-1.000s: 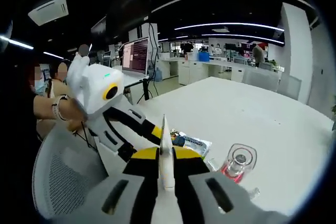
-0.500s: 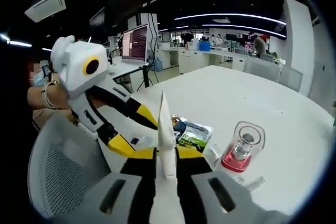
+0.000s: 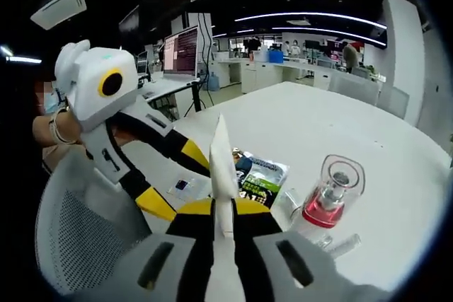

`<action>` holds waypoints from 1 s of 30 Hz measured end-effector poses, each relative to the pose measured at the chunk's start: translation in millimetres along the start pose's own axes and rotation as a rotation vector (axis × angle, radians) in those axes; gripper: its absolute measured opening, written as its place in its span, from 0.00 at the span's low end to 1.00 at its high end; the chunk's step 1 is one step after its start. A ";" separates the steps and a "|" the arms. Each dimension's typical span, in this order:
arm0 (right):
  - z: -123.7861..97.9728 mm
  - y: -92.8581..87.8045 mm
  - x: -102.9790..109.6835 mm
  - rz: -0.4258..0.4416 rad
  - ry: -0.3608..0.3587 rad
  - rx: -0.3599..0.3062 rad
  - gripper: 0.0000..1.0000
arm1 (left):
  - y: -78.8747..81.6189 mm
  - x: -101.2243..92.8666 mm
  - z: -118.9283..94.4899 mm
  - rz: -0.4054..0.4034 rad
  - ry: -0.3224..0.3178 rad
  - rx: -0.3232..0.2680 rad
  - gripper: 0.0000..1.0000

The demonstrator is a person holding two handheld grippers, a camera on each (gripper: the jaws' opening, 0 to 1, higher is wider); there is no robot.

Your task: Arrange the skincare products in the storage area until every visible bottle or jar stands upright without overlapping.

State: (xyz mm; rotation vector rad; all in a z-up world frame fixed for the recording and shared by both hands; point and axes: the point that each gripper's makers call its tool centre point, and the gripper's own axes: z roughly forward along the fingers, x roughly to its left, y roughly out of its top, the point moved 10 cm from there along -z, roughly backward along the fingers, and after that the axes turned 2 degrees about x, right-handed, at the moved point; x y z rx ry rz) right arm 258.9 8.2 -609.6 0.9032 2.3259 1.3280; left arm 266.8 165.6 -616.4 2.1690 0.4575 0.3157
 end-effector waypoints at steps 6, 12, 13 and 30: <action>1.2 2.0 3.6 -0.012 0.013 0.002 0.08 | 0.0 3.4 3.4 0.007 0.000 0.007 0.34; 6.1 4.7 7.1 -0.022 0.032 -0.001 0.07 | 2.5 6.2 8.3 0.027 0.007 0.011 0.34; 6.6 5.1 7.2 -0.024 0.033 -0.001 0.07 | 3.0 6.7 8.8 0.029 0.007 0.009 0.34; 11.7 21.4 -0.2 -0.074 0.023 -0.010 0.07 | 8.9 21.2 21.3 0.045 0.031 -0.026 0.19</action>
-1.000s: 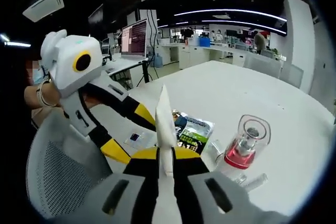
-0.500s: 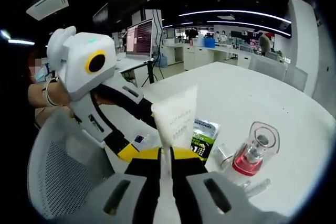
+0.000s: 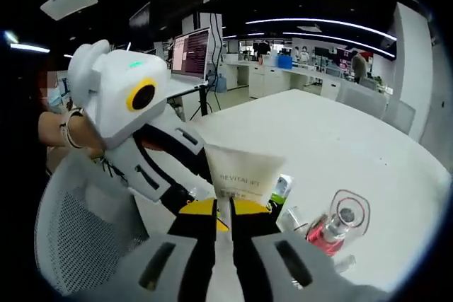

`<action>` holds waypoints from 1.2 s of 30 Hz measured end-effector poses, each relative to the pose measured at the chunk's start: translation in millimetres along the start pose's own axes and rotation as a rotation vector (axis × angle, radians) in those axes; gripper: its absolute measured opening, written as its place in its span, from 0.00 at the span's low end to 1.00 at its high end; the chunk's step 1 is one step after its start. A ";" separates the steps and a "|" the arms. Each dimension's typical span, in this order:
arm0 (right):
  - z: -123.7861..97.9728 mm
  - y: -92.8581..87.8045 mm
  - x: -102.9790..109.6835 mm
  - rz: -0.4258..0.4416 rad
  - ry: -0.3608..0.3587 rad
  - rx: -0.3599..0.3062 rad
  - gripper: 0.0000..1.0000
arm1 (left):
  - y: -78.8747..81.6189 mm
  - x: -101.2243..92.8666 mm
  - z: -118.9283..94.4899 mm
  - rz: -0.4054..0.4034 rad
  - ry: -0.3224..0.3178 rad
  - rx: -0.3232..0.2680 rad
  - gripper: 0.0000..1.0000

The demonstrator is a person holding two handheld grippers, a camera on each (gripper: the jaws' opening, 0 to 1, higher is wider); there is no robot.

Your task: Arrange the skincare products in the storage area until every visible bottle or jar stands upright without overlapping.

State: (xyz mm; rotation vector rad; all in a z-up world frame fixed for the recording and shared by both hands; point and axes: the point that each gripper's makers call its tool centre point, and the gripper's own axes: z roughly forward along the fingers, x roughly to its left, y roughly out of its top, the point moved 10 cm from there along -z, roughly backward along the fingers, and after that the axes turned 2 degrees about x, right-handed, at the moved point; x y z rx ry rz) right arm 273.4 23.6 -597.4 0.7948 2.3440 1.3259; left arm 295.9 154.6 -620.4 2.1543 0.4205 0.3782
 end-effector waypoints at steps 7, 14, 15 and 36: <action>-3.8 -1.6 -4.8 0.003 -0.015 0.006 0.07 | -4.4 7.3 8.1 -0.006 -0.013 0.012 0.16; -18.1 -11.0 -8.3 0.013 -0.045 0.018 0.08 | -10.8 10.1 13.8 -0.062 -0.039 0.015 0.16; -20.1 -12.1 -8.8 0.018 -0.049 0.019 0.09 | -11.8 11.0 13.7 -0.065 -0.044 0.013 0.16; -56.2 -41.1 -26.5 0.086 -0.151 0.055 0.12 | -17.7 24.9 26.9 0.041 -0.170 0.006 0.14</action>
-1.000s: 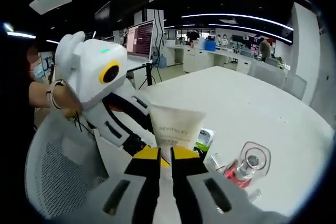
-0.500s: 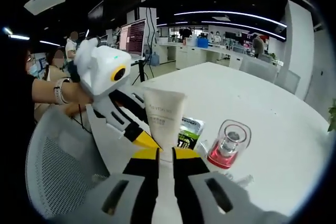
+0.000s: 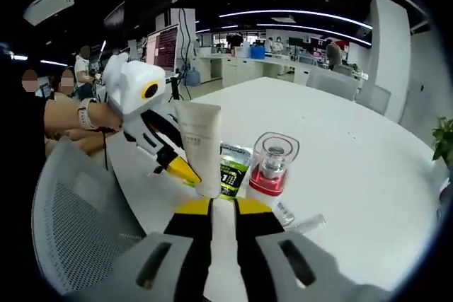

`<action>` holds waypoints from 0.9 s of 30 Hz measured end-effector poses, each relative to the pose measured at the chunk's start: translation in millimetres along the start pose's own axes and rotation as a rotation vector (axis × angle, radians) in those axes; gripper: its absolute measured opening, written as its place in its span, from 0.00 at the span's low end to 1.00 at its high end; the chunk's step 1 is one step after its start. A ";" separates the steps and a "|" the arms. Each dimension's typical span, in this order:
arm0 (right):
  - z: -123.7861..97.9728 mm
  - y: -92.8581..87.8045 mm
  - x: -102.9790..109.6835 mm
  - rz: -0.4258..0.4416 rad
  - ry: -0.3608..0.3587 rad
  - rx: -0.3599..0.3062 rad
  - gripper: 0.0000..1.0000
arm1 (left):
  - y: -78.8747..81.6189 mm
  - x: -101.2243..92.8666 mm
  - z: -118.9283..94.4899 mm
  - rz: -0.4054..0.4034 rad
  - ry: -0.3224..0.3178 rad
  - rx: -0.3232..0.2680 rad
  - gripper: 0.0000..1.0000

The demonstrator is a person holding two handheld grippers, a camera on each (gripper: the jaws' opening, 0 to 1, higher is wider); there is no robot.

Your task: Arrange the skincare products in the storage area until every visible bottle or jar stands upright without overlapping.

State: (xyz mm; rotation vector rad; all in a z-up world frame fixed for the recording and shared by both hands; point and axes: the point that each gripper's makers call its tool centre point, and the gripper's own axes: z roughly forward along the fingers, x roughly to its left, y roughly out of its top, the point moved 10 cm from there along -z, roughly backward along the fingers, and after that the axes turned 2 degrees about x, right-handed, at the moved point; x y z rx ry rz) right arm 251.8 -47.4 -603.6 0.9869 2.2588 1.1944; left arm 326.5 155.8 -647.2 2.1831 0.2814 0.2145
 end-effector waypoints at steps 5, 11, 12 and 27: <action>-3.9 -1.9 -3.9 0.010 -0.024 -0.002 0.16 | 4.7 2.0 7.4 0.056 -0.067 -0.014 0.13; -6.1 -3.5 -8.9 0.015 -0.056 -0.003 0.27 | 10.8 5.0 15.5 0.095 -0.115 -0.018 0.13; -6.6 -3.6 -9.8 0.016 -0.064 -0.004 0.28 | 11.9 5.8 17.0 0.099 -0.120 -0.018 0.13; -11.8 -4.3 -15.9 0.054 -0.107 -0.007 0.55 | 18.7 9.9 29.4 0.142 -0.170 -0.049 0.14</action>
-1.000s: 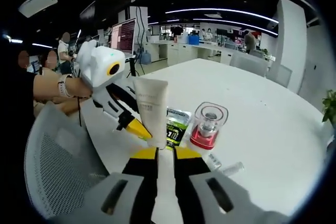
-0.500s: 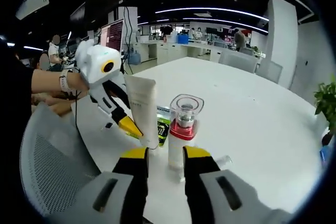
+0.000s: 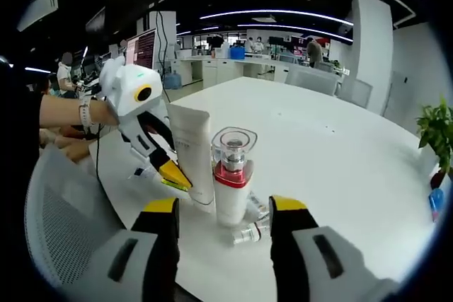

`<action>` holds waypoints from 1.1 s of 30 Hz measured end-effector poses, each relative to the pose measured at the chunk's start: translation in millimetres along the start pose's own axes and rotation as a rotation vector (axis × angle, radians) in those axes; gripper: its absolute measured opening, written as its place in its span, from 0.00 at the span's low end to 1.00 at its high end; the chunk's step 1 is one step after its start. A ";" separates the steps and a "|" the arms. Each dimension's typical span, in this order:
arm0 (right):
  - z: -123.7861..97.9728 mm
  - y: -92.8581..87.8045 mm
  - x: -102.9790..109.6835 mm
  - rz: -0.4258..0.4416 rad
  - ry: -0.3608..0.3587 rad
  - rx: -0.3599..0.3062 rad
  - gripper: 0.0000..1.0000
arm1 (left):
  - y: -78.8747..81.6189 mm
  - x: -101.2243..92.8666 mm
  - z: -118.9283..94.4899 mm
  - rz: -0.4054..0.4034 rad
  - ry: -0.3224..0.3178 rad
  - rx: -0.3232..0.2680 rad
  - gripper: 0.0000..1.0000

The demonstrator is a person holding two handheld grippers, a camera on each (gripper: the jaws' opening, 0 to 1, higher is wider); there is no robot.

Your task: Arrange the skincare products in the storage area until every visible bottle or jar stands upright without overlapping.

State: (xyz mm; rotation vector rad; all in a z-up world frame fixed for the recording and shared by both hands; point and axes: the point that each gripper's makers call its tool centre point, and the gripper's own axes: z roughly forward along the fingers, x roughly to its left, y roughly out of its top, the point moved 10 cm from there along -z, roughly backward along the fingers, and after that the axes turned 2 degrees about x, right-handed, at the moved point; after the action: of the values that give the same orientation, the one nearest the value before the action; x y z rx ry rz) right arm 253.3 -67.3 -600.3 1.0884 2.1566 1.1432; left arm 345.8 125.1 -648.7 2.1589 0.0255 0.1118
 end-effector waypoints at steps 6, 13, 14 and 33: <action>-2.5 -2.6 -3.1 0.031 -0.019 -0.002 0.58 | 1.0 2.5 2.7 0.004 -0.004 -0.008 0.15; -1.2 -6.5 -4.2 0.031 -0.013 0.023 0.60 | 1.1 4.4 4.9 0.010 -0.011 -0.019 0.15; -1.2 -6.6 -4.3 0.032 -0.013 0.023 0.61 | 0.9 4.4 5.0 0.007 -0.012 -0.021 0.15; 0.8 -6.0 -5.5 0.030 -0.004 0.040 0.61 | 0.2 6.8 8.7 0.021 -0.033 -0.022 0.16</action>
State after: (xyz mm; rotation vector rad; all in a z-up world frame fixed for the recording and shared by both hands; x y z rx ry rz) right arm 254.5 -73.4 -605.5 1.1427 2.1760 1.1144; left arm 353.4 118.3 -652.9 2.1393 -0.0172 0.0877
